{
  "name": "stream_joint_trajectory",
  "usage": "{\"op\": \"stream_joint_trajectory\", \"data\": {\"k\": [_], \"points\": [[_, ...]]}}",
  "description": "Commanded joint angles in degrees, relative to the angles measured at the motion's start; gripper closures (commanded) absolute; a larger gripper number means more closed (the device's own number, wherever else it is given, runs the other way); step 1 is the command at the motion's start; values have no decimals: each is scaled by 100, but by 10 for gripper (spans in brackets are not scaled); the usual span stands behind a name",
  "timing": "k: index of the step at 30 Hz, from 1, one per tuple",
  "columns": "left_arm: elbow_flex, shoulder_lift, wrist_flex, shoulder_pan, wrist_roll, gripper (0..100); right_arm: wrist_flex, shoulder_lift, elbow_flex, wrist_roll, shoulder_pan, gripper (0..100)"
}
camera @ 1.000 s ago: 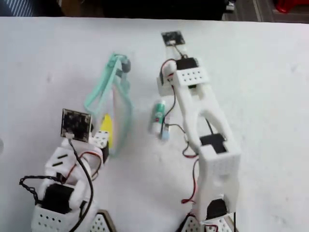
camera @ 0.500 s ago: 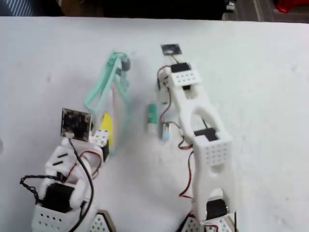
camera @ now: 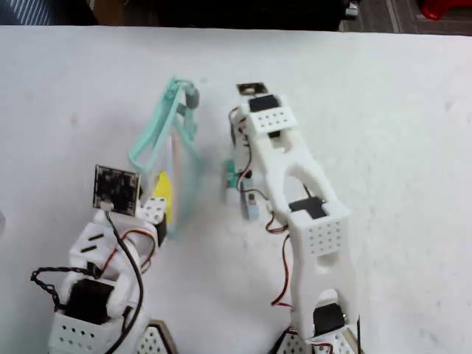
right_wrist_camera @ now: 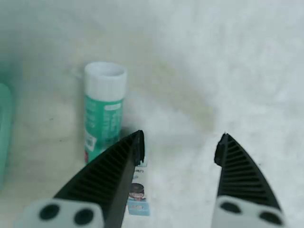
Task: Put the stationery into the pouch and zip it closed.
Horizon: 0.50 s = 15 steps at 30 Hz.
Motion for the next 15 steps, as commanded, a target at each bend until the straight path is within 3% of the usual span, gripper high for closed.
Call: {"op": "stream_joint_trajectory", "data": {"k": [1, 12, 15], "points": [[-44, -84, -273, -40, 26, 977, 75, -453, -26, -70, -163, 783], [-44, -84, -273, -40, 26, 977, 620, -1270, 220, 0, -435, 818], [-44, -84, -273, -40, 26, 977, 409, -1270, 747, 325, -558, 818]]}}
